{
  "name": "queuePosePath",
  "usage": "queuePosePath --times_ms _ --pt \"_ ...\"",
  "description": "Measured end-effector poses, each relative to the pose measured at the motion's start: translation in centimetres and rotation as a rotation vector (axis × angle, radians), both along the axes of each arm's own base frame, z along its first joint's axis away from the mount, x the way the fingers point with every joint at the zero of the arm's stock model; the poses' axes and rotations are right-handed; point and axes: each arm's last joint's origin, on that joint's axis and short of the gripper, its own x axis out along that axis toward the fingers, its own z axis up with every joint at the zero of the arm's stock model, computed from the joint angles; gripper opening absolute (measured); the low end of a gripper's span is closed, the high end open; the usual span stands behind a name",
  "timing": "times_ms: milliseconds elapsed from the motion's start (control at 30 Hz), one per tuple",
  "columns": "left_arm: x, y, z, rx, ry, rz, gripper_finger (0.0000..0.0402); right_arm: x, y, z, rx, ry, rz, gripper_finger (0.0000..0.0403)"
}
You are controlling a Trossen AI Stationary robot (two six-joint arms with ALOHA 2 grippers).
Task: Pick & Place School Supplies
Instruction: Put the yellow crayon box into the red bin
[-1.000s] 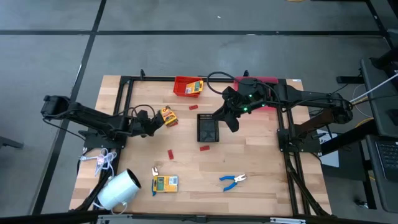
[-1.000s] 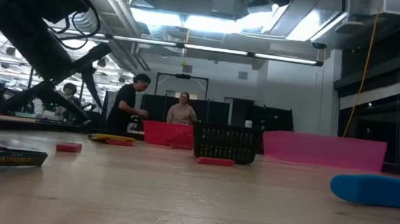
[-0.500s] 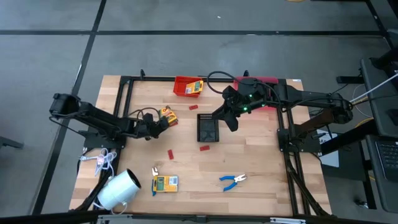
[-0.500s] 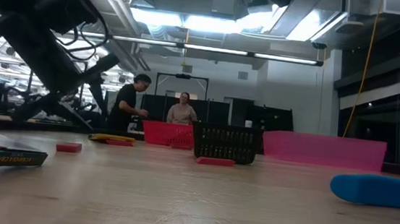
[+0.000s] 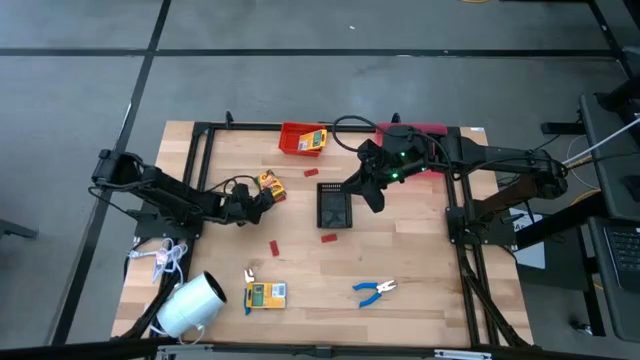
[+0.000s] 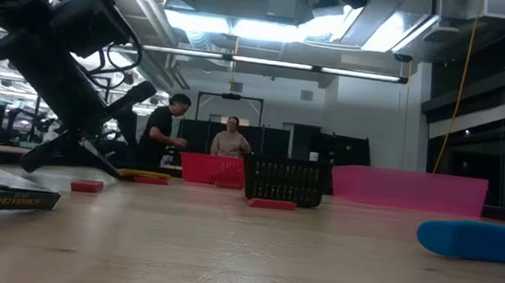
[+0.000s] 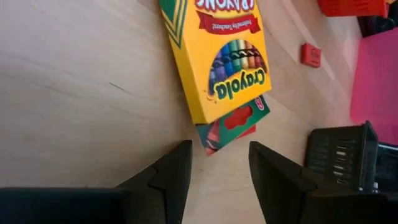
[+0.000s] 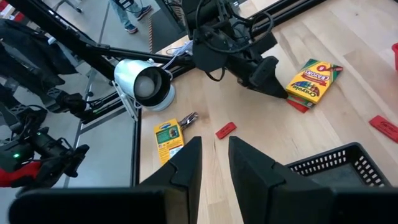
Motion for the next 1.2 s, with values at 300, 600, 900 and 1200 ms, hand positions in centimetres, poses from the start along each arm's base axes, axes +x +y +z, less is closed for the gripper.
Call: queuePosePath --times_ms 300,600,900,1200 --pt "-0.05 0.53 -0.04 0.026 0.008 0.037 0.0157 -0.21 0.01 -0.31 0.002 0.039 0.001 0.0084" --pt "-0.04 0.78 -0.07 0.015 0.016 0.028 0.0149 -0.21 0.01 -0.32 0.001 0.04 0.0 0.0084" --pt "-0.03 0.75 -0.08 0.006 0.017 0.021 0.0115 -0.21 0.0 -0.32 -0.001 0.04 -0.002 0.0084" --pt "-0.03 0.75 -0.08 0.007 0.017 0.022 0.0092 -0.25 -0.02 -0.37 -0.009 0.047 -0.007 0.0084"
